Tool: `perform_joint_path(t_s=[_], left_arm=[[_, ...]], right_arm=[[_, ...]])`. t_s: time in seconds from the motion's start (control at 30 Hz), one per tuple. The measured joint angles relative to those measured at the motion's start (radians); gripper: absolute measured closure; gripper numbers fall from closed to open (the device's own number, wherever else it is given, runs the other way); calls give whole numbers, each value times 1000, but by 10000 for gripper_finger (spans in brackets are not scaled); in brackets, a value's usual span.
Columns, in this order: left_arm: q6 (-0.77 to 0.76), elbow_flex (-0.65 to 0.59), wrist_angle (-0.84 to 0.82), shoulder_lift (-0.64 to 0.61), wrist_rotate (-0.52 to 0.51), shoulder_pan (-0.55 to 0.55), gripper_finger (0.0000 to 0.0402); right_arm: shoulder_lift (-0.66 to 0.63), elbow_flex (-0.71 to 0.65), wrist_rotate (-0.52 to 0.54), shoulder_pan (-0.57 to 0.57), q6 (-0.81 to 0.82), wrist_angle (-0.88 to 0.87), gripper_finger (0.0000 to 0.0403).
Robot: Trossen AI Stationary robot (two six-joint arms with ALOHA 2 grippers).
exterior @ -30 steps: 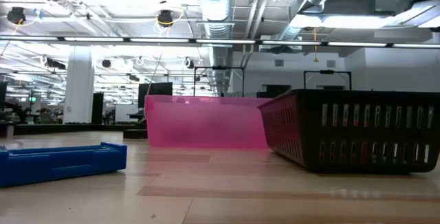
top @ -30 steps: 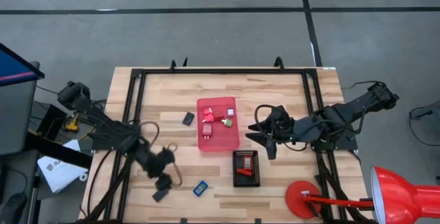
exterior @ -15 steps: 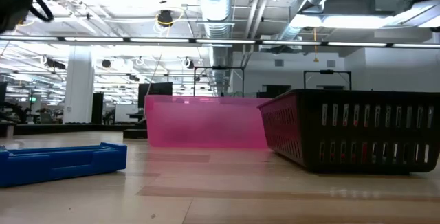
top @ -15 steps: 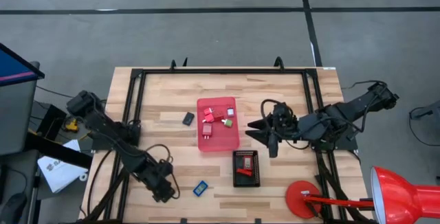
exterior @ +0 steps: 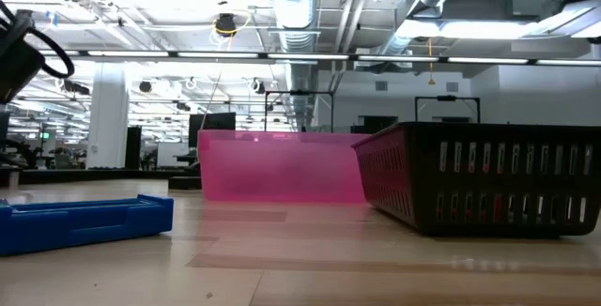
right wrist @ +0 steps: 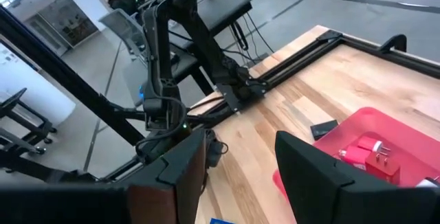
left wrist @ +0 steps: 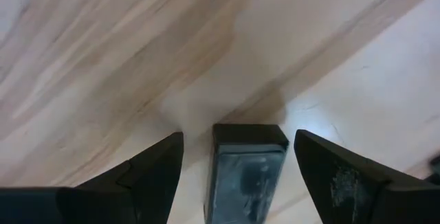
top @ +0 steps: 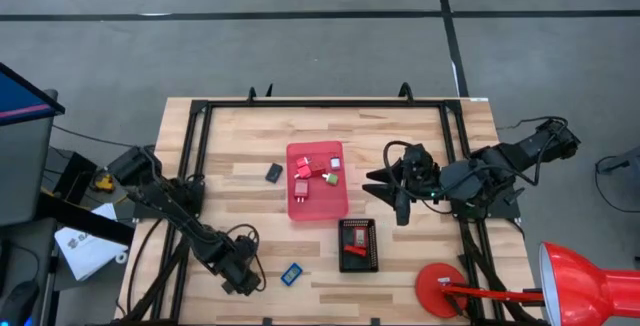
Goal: Pick & Place Office items
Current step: Put the bottom black digital timer into the black bin
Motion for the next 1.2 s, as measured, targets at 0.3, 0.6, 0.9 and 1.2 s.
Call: perform_joint_path(t_s=[0.3, 0.6, 0.9, 1.2], left_arm=[[0, -1, 3, 7, 2, 0, 141], [1, -15, -6, 5, 8, 0, 223], [1, -17, 25, 5, 9, 1, 240], [5, -19, 121, -91, -203, 52, 245]], right_arm=[[0, 0, 0, 10, 1, 0, 233], [0, 0, 0, 41, 2, 0, 233], [0, 0, 5, 53, 3, -8, 233], [1, 0, 5, 53, 1, -13, 233]])
